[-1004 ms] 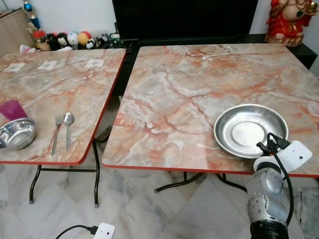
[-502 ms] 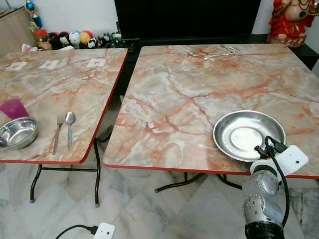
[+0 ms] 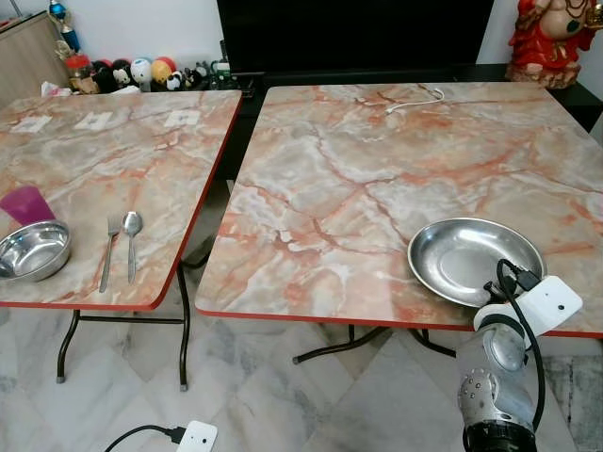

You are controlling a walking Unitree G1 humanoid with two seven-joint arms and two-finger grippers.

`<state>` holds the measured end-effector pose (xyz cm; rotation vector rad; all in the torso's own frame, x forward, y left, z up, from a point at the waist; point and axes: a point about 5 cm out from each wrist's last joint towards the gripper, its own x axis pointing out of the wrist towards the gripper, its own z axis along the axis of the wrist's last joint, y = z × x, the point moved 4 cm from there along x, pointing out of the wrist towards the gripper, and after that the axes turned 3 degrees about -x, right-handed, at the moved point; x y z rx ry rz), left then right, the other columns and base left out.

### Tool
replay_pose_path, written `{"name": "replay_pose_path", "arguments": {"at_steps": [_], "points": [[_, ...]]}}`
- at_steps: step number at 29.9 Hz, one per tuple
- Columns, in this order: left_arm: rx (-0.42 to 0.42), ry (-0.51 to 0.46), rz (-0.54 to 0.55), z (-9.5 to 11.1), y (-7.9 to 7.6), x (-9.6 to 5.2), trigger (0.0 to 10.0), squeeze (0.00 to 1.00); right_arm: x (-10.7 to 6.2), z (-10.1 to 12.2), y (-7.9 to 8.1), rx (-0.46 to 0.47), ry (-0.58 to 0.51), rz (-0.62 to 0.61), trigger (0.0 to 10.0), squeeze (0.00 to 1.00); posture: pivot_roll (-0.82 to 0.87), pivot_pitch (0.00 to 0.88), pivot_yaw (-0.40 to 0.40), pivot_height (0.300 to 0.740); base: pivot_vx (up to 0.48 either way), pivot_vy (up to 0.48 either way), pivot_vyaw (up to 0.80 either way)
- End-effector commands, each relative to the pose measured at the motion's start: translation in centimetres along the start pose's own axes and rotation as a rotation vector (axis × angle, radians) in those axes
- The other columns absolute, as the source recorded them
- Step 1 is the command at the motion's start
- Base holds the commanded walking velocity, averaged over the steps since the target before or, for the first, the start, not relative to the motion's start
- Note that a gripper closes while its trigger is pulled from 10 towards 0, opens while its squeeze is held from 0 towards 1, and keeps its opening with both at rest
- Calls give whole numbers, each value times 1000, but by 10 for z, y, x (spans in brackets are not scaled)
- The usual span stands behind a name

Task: Setting the table

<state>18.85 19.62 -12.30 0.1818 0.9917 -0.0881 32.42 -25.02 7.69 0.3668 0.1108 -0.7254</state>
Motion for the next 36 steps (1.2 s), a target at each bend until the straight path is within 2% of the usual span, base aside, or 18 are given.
{"name": "replay_pose_path", "arguments": {"at_steps": [1,5,7,8,9,10,12,13,14,16,17,25,30,34,35,36], "points": [[3,20,10,-5,4,-1,10000,0,-1,5,0,-12,-28,-1,10000,0,-117,33,62,740,0,0,0],[2,20,11,-5,5,-1,10000,0,-2,6,0,-13,-34,1,10000,0,-115,31,62,740,0,0,0],[1,20,10,-5,4,-1,10000,0,-2,5,0,-12,-30,-4,10000,259,-115,31,62,740,0,0,0],[1,20,10,-5,4,-1,10000,0,-2,5,0,-12,-30,-4,10000,259,-115,31,62,740,0,0,0],[2,21,10,-5,5,-1,10000,0,-2,5,0,-10,-26,-6,10000,773,-113,32,62,740,0,0,0],[0,21,10,-5,5,-1,10000,0,-3,4,1,-9,-24,-5,10000,1000,-113,32,61,740,0,0,0],[0,22,11,-6,5,-1,10000,0,-3,4,1,-12,-23,-2,10000,1000,-112,33,61,740,0,0,0],[-1,22,11,-6,5,-1,10000,0,-3,4,2,-13,-22,-1,10000,898,-112,33,61,740,0,0,0],[-2,24,11,-6,4,-1,10000,0,-3,4,1,-15,-21,-2,10000,306,-114,33,62,740,0,0,0],[-2,24,11,-6,4,-1,10000,0,-3,4,1,-15,-21,-2,10000,306,-114,33,62,740,0,0,0],[-2,25,11,-7,4,-1,10000,0,-3,3,1,-17,-19,-5,10000,0,-114,33,62,740,0,0,0],[-5,29,9,-8,3,-1,10000,0,-3,7,-2,-42,-44,-23,10000,0,-112,34,60,740,0,0,0],[-11,27,12,-9,4,-2,10000,0,-6,28,1,-157,-176,-7,10000,0,-110,37,57,740,0,0,0],[-14,26,17,-10,5,-2,10000,0,-12,35,20,-236,-245,136,10000,0,-113,35,57,740,0,0,0],[-21,22,21,-10,6,-2,10000,0,-21,37,37,-273,-287,268,10000,0,-109,32,52,740,0,0,0],[-21,22,21,-10,6,-2,10000,0,-21,37,37,-273,-287,268,10000,0,-109,32,52,740,0,0,0]]}}
